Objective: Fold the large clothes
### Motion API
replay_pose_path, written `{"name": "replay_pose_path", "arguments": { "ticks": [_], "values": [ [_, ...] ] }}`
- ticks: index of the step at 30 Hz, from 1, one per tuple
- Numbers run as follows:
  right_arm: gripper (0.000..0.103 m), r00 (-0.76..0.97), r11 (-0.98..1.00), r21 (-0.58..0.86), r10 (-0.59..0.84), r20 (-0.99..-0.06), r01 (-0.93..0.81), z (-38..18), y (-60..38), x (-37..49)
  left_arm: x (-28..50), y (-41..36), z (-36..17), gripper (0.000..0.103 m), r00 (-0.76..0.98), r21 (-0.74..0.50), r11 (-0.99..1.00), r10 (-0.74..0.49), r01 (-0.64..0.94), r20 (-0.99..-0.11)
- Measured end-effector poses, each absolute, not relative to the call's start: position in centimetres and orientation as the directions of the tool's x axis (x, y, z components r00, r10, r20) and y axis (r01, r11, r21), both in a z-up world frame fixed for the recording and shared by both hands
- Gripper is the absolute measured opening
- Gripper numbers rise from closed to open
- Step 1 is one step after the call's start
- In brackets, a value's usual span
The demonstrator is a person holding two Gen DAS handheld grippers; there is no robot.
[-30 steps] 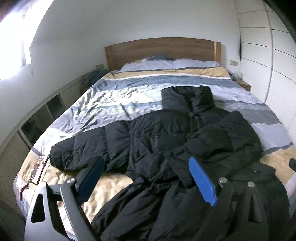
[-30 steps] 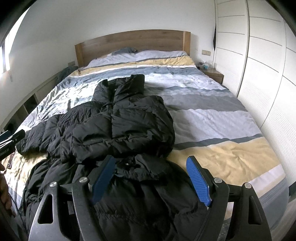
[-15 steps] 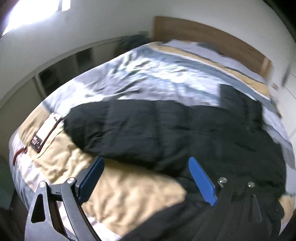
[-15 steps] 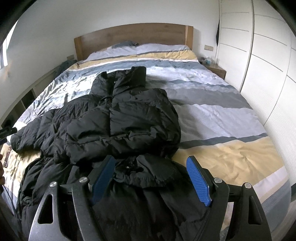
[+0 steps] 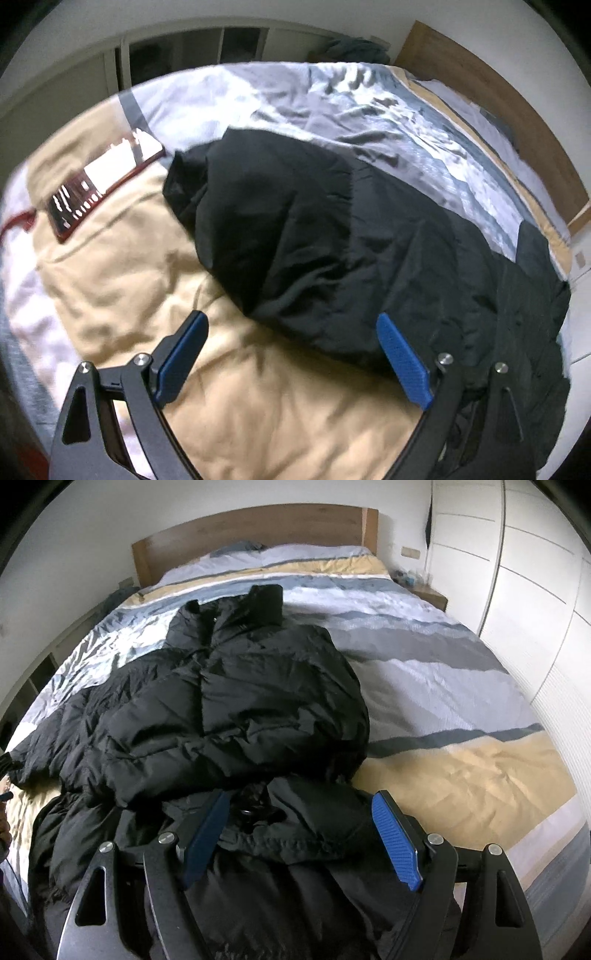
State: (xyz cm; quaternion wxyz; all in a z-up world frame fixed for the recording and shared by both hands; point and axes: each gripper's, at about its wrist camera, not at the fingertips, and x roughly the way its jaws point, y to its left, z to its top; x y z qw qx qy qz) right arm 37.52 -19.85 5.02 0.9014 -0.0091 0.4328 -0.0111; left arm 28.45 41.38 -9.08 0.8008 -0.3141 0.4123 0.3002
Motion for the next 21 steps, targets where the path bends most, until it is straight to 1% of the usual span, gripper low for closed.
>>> {"name": "replay_pose_path", "arguments": {
  "ticks": [12, 21],
  "values": [
    [0.079, 0.597, 0.997, -0.069, -0.083, -0.798, 0.046, 4.1, -18.5, 39.1, 29.8, 45.3, -13.6, 0.093, 0.571, -0.450, 0.541, 0.069, -0.710, -0.818],
    [0.079, 0.594, 0.995, -0.091, -0.092, -0.799, 0.033, 4.2, -17.3, 38.9, 29.1, 47.9, -14.6, 0.091, 0.677, -0.622, 0.396, 0.000, -0.675, -0.736]
  ]
}}
